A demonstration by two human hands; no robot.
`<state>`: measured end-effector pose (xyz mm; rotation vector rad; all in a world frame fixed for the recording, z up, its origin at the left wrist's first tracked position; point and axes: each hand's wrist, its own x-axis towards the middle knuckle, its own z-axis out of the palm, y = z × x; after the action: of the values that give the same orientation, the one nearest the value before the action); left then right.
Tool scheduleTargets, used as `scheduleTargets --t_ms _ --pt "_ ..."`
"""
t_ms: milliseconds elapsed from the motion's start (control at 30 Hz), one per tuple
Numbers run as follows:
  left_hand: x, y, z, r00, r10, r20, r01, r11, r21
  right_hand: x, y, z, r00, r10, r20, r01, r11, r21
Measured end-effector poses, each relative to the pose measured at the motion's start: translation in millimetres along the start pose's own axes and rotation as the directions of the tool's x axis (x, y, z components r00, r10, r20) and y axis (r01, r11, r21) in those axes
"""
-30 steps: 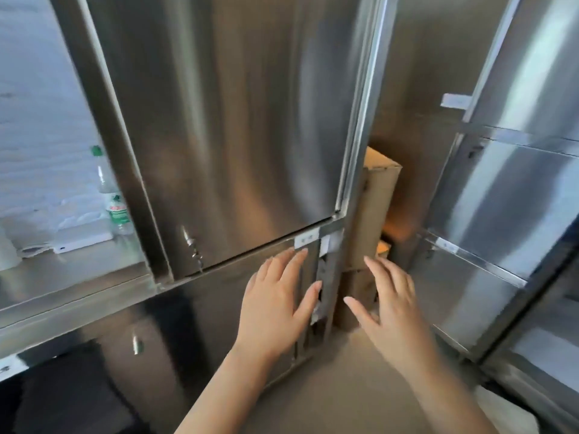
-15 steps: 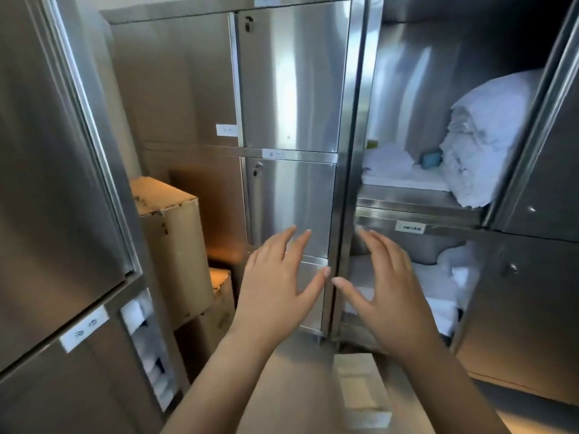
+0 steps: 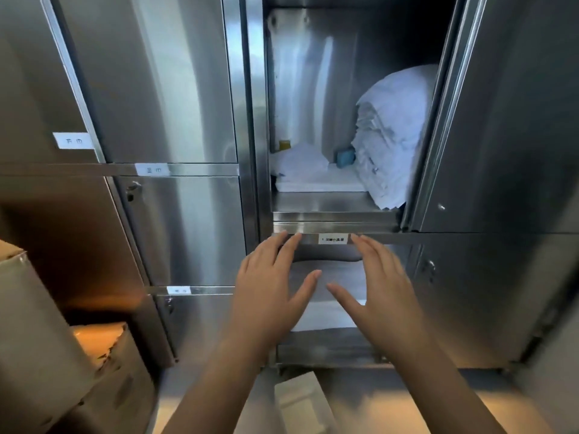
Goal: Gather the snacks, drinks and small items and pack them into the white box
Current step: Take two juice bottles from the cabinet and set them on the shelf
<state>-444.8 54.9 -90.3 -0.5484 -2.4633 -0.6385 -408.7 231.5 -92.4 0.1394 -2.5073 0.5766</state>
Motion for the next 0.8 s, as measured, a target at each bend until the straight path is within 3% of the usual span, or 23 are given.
scheduleTargets --t_ms 500,800 --pt "138 42 138 0.994 -0.106 0.021 0.105 0.994 0.035 121 187 22 0.998 0.053 0.017 -0.054 0.998 0.04" --pt "179 -1 173 0.973 -0.222 0.059 0.218 0.974 0.065 190 215 84 0.991 0.009 0.132 -0.021 0.996 0.091"
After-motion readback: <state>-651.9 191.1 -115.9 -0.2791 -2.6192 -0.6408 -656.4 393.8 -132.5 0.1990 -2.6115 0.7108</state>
